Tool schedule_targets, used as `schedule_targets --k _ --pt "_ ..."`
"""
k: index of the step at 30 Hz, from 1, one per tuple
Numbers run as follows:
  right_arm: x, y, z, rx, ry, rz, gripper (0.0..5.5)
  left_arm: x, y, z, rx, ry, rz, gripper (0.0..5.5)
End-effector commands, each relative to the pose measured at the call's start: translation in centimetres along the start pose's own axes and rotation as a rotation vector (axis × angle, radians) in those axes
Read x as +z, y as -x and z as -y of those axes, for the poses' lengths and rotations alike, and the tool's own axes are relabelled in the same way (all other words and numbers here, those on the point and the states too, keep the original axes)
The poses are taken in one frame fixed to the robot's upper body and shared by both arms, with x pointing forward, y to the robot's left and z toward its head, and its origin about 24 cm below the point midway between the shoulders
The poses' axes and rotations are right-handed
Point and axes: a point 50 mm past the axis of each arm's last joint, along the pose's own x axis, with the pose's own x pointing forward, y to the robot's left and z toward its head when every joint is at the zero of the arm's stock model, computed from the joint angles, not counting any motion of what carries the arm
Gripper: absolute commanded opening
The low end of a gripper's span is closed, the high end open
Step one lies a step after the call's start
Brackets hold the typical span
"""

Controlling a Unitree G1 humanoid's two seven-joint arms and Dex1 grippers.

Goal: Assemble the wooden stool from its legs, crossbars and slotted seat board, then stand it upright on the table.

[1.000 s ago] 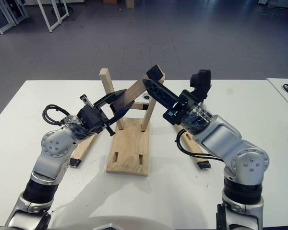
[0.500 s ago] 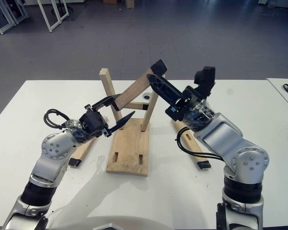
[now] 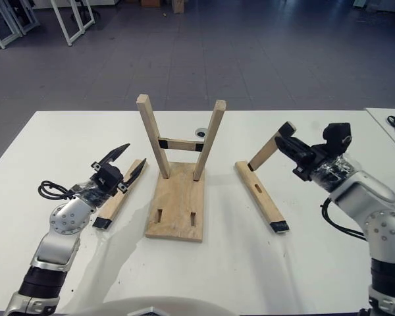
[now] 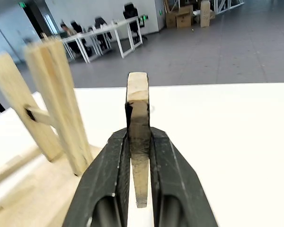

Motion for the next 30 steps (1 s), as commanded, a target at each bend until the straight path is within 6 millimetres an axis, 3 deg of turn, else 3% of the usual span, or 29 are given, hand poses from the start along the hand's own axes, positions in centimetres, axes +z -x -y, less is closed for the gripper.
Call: schedule_targets --k 1,15,25,30 --pt "-2.0 0.8 1.0 -0.05 0.015 -0.027 0.39 -0.1 0.0 0.2 -0.015 -0.006 -0.014 2.64" --pt "-5.5 -0.4 1.8 -0.141 0.032 -0.126 0.39 -0.5 0.1 0.4 -0.026 0.012 -0.036 2.64" --pt "-7.6 1.0 1.3 -0.192 0.074 -0.263 0.39 -0.8 0.6 0.9 -0.015 0.026 -0.059 2.64" --pt "-6.5 -0.3 2.3 -0.227 0.112 -0.334 0.39 -0.9 0.4 1.0 -0.025 0.027 -0.059 2.64"
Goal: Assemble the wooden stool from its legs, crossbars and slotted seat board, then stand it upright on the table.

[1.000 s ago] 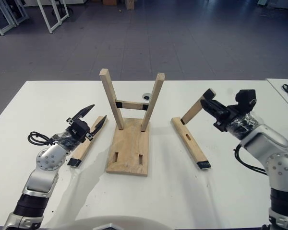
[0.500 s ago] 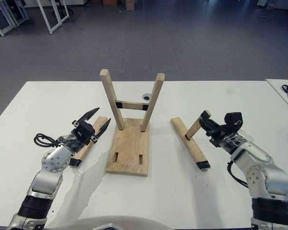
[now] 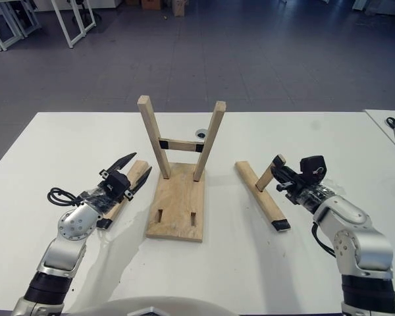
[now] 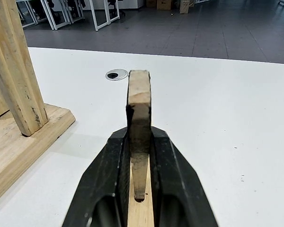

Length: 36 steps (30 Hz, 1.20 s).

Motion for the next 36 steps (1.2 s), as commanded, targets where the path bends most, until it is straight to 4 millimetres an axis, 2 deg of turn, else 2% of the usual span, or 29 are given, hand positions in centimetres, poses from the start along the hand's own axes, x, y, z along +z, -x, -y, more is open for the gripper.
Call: schedule_targets --k 1,5,11,13,17,21,27,29,34,36 --pt "-1.9 -0.7 1.2 -0.063 -0.004 -0.232 0.39 -0.2 -0.3 0.1 -0.01 0.001 -0.013 2.64" --pt "-1.6 -1.7 2.1 -0.081 0.011 -0.31 0.39 -0.3 -0.5 0.3 -0.014 0.005 -0.013 2.64" --pt "-3.7 -1.9 2.9 -0.102 -0.103 -0.379 0.39 -0.7 -0.1 0.6 -0.006 0.027 -0.033 2.64" --pt "-4.0 -1.9 3.1 -0.106 -0.093 -0.385 0.39 -0.7 -0.1 0.6 -0.005 0.029 -0.034 2.64" --pt "-3.3 -2.3 2.5 -0.093 -0.07 -0.333 0.39 -0.8 0.0 0.4 0.006 0.027 -0.039 2.64" --pt "-0.4 -2.7 2.1 -0.091 -0.052 -0.203 0.39 -0.9 -0.1 0.1 0.019 0.026 -0.042 2.64" --pt "2.9 -2.5 1.6 -0.112 -0.015 -0.108 0.39 -1.0 -0.1 -0.2 0.026 0.024 -0.046 2.64" --pt "4.6 -2.4 1.0 -0.106 0.016 -0.068 0.93 -1.2 0.2 -0.3 0.031 0.024 -0.055 2.64" --pt "11.8 -1.0 -0.5 -0.113 0.099 0.114 1.86 -1.6 0.3 -0.5 0.051 0.024 -0.068 2.64" --pt "15.4 -1.2 -1.1 -0.106 0.116 0.24 1.92 -1.6 0.1 -0.4 0.058 0.027 -0.068 2.64"
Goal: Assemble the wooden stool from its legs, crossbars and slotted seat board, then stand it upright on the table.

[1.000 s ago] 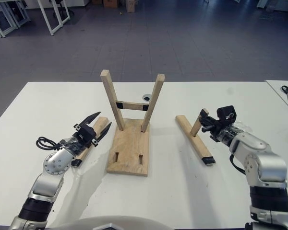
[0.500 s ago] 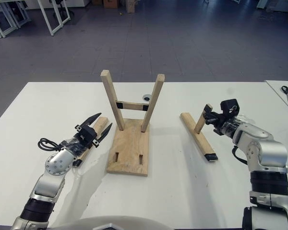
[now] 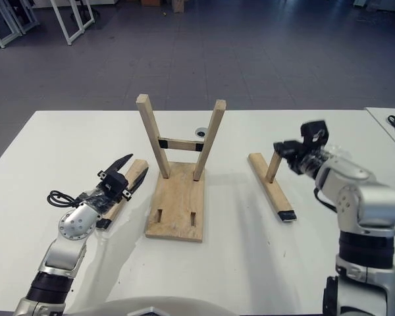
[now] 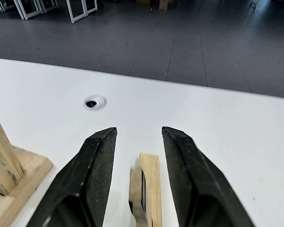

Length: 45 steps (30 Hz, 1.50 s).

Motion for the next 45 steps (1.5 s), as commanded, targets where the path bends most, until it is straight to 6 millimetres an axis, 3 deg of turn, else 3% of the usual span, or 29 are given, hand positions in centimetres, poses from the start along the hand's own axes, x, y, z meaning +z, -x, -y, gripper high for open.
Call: schedule_targets --k 1,4,7,10,12,14,16,17,18,19,20,21,23,24,28,31,34,36,38,40,45 --pt "6.8 -0.6 -0.6 -0.003 0.025 0.243 1.92 -0.2 -0.2 -0.1 0.015 -0.003 -0.01 2.64" --pt "11.8 -1.7 -1.4 -0.01 0.008 0.499 1.92 -0.1 -0.6 -0.2 0.021 -0.003 -0.003 2.64" --pt "14.3 -2.0 -1.9 -0.026 0.023 0.635 1.92 -0.2 -0.5 -0.3 0.026 -0.006 -0.005 2.64" --pt "14.5 -2.4 -1.9 -0.055 0.036 0.668 1.92 -0.3 -0.4 -0.4 0.023 -0.005 -0.01 2.64" --pt "13.3 -3.1 -1.7 -0.065 0.034 0.636 1.92 -0.3 -0.2 -0.4 0.022 -0.005 -0.014 2.64" --pt "10.3 -4.5 -1.7 -0.063 0.026 0.534 1.92 -0.4 -0.1 -0.4 0.021 -0.003 -0.021 2.64" --pt "2.6 -6.6 -1.5 -0.064 0.029 0.272 1.92 -0.5 0.0 -0.4 0.016 0.0 -0.026 2.64" --pt "-2.5 -7.0 -1.4 -0.058 0.025 0.104 1.92 -0.6 0.0 -0.3 0.01 0.003 -0.03 2.64" --pt "-7.4 -6.9 -1.3 -0.056 0.023 -0.07 1.92 -0.8 0.0 -0.3 0.005 0.005 -0.036 2.64" --pt "-11.1 -6.4 -1.1 -0.067 0.02 -0.192 1.92 -0.9 -0.1 -0.2 -0.002 0.01 -0.04 2.64" --pt "-13.7 -5.9 -0.5 -0.094 0.012 -0.276 1.92 -1.0 -0.1 -0.2 -0.006 0.013 -0.046 2.64" --pt "-14.9 -5.4 0.2 -0.121 -0.002 -0.311 1.92 -1.2 -0.2 -0.1 -0.011 0.016 -0.051 2.64" --pt "-13.2 -5.6 1.4 -0.15 -0.044 -0.247 1.92 -1.7 0.1 -0.2 -0.01 0.023 -0.072 2.64" --pt "-11.3 -5.9 1.4 -0.143 -0.063 -0.181 1.92 -1.8 0.2 -0.2 -0.008 0.025 -0.078 2.64" --pt "-4.9 -6.1 0.2 -0.096 -0.094 0.025 1.92 -2.0 0.6 -0.1 0.001 0.03 -0.086 2.64" --pt "0.2 -4.8 -0.4 -0.075 -0.079 0.19 1.92 -1.9 0.7 0.1 0.003 0.03 -0.084 2.64" --pt "3.2 -3.0 -0.2 -0.106 -0.069 0.304 1.92 -1.8 0.9 0.0 0.009 0.026 -0.084 2.64" --pt "3.6 -2.3 0.1 -0.123 -0.065 0.324 1.92 -1.8 1.1 0.0 0.012 0.026 -0.087 2.64" --pt "2.8 -1.6 0.4 -0.137 -0.065 0.318 1.92 -1.7 1.2 0.0 0.013 0.026 -0.088 2.64" --pt "1.4 -0.7 0.8 -0.16 -0.059 0.327 2.11 -1.7 1.4 0.1 0.012 0.026 -0.089 2.64" --pt "-4.4 2.1 1.2 -0.175 -0.093 0.27 3.03 -1.7 1.4 0.3 -0.005 0.028 -0.088 2.64"
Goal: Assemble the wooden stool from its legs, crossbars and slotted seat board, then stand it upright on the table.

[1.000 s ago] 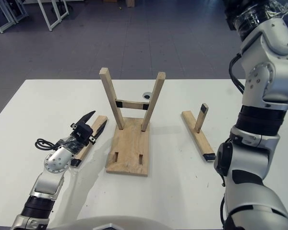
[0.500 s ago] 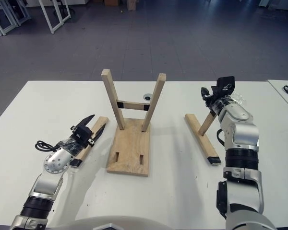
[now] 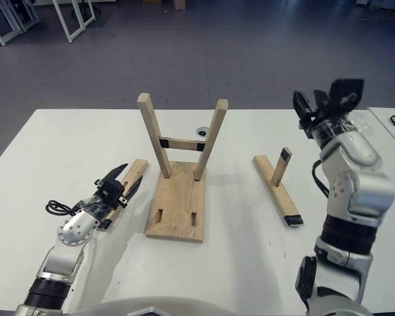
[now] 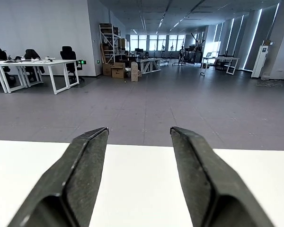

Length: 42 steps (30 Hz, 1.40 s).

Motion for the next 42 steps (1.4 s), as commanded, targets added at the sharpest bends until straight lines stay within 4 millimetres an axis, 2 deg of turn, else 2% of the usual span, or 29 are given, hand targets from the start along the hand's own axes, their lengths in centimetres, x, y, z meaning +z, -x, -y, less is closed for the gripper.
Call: schedule_targets --k 1,5,9,13,18,26,30,33,35,38,40,42 --pt "-2.8 3.0 0.5 0.004 -0.033 -0.051 3.15 0.0 0.2 -0.2 -0.008 -0.007 -0.01 2.64" --pt "-6.6 6.1 1.3 0.001 -0.058 -0.176 3.79 -0.2 0.4 0.1 -0.011 -0.003 -0.017 2.64" --pt "-10.2 8.3 1.2 0.039 -0.034 -0.315 4.43 -0.3 0.5 0.3 -0.012 0.003 -0.022 2.64" --pt "-13.4 9.8 0.7 0.086 0.053 -0.467 4.43 -0.4 0.4 0.3 -0.015 0.004 -0.021 2.64" --pt "-15.5 9.8 0.8 0.038 0.074 -0.525 4.43 -0.4 0.0 0.2 -0.036 0.001 -0.017 2.64" --pt "-16.7 9.8 -0.1 0.024 0.033 -0.542 3.04 -0.4 0.1 -0.2 -0.022 0.006 -0.016 2.64" --pt "-16.1 8.7 0.4 -0.012 0.077 -0.51 2.36 0.2 -0.3 -0.9 -0.006 0.063 0.011 2.64" --pt "-14.4 7.2 0.4 -0.025 0.079 -0.419 2.03 1.0 -0.6 -1.8 0.026 0.166 0.05 2.64" --pt "-11.7 5.4 0.0 -0.016 0.038 -0.29 2.03 2.2 -0.8 -2.4 0.041 0.316 0.109 2.84" --pt "-7.0 3.3 -1.1 0.039 -0.066 -0.1 2.03 5.1 -1.4 -3.2 0.031 0.676 0.252 3.25" --pt "-3.8 2.5 -2.2 0.113 -0.173 0.018 2.03 7.3 -1.5 -3.4 -0.044 0.894 0.351 3.57" --pt "-0.4 2.1 -3.5 0.236 -0.295 0.122 2.03 9.4 -1.2 -3.3 -0.164 1.069 0.441 3.63"
